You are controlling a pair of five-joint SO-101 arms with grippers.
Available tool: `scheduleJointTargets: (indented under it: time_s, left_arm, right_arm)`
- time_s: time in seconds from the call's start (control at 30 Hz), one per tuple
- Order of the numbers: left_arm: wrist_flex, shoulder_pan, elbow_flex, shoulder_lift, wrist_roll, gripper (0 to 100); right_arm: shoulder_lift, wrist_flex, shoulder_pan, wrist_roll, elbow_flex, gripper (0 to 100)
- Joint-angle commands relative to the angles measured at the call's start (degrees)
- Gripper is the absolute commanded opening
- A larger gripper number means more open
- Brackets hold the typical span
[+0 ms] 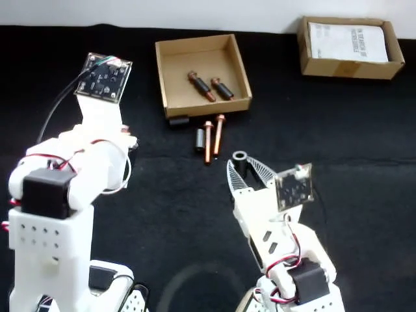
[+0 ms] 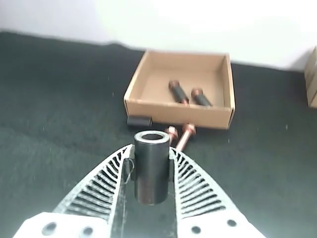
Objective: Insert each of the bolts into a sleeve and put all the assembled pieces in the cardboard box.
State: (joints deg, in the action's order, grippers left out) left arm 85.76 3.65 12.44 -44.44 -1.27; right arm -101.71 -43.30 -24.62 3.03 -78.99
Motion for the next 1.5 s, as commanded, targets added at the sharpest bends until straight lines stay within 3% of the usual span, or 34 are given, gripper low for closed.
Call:
scheduleJointTargets:
  time_s: [0.0,0.17,0.53,0.87,1.1,1.47]
  left_arm:
    - [-6.6,-0.4,5.1,-5.1,0.1,1]
    - [-18.3,0.5,17.7,-13.7,0.1,1]
    - [-49.1,12.8,42.4,-36.0,0.2,1]
    - [-59.7,13.1,44.5,-36.4,6.7,1]
    - [-70.0,16.6,44.9,-27.0,14.5,1]
    - [-71.6,21.5,26.2,-11.0,15.6,1]
  right_arm:
    - [-3.6,4.7,-0.4,0.5,-2.9,0.9]
    - [-3.2,10.0,-0.4,0.6,-3.7,0.9]
    - [-3.2,24.7,-0.3,0.6,-12.7,0.9]
    - [-3.2,39.9,-0.1,0.6,-23.4,0.9]
    - [-3.1,40.6,-0.2,0.6,-24.0,0.9]
    - [-2.6,38.7,-0.3,0.7,-24.1,0.9]
